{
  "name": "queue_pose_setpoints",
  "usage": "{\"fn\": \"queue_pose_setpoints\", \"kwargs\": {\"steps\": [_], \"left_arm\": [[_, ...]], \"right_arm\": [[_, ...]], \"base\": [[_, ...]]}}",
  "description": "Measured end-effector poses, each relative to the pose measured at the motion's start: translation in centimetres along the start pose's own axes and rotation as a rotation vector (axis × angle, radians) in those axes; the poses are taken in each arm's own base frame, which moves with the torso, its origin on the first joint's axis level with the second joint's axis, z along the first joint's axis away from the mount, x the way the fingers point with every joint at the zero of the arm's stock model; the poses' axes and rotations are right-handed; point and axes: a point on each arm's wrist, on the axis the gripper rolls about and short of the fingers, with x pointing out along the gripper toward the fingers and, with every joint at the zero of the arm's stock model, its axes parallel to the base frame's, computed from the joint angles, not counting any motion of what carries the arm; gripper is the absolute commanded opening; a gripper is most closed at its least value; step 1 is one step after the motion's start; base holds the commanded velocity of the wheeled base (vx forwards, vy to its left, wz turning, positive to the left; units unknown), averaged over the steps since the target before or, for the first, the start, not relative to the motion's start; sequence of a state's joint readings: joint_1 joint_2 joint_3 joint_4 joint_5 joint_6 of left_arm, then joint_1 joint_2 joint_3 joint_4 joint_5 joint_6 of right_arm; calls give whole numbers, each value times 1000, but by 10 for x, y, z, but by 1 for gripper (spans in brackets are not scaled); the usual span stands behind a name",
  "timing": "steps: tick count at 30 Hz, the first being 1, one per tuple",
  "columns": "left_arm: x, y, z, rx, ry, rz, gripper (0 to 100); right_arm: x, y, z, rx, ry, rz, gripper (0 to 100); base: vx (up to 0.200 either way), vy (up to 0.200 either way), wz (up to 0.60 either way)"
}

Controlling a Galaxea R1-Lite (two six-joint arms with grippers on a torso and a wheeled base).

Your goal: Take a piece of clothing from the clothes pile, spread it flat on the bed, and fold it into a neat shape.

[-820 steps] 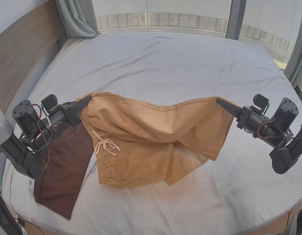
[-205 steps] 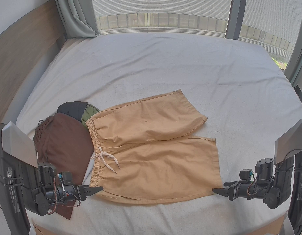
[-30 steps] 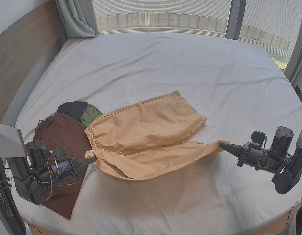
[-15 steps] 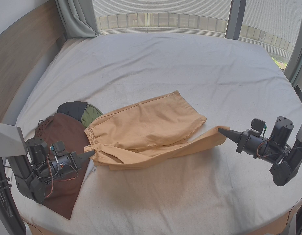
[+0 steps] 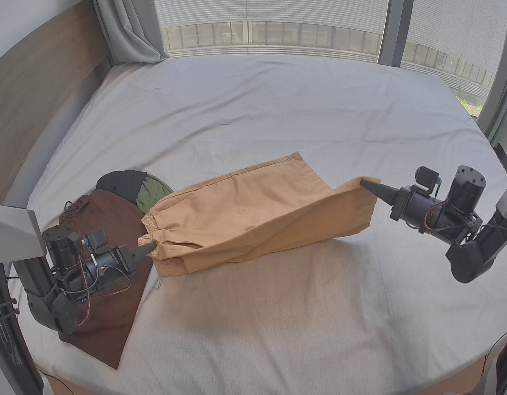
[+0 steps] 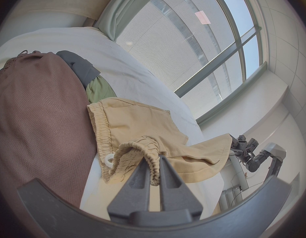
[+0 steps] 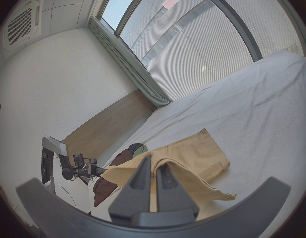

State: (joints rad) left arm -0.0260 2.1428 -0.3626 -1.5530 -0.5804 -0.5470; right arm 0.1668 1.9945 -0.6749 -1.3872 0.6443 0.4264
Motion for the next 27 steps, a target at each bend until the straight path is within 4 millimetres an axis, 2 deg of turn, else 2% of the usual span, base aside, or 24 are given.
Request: {"fn": "queue_pose_setpoints", "kwargs": {"steps": [7, 27], "left_arm": [[5, 1, 8, -29, -43, 13, 0], [15, 10, 25, -88, -143, 52, 0]], "right_arm": [[24, -11, 21, -25, -32, 12, 0], [93, -49, 52, -22, -26, 19, 0]], "base": [[0, 0, 0], [0, 0, 0]]}}
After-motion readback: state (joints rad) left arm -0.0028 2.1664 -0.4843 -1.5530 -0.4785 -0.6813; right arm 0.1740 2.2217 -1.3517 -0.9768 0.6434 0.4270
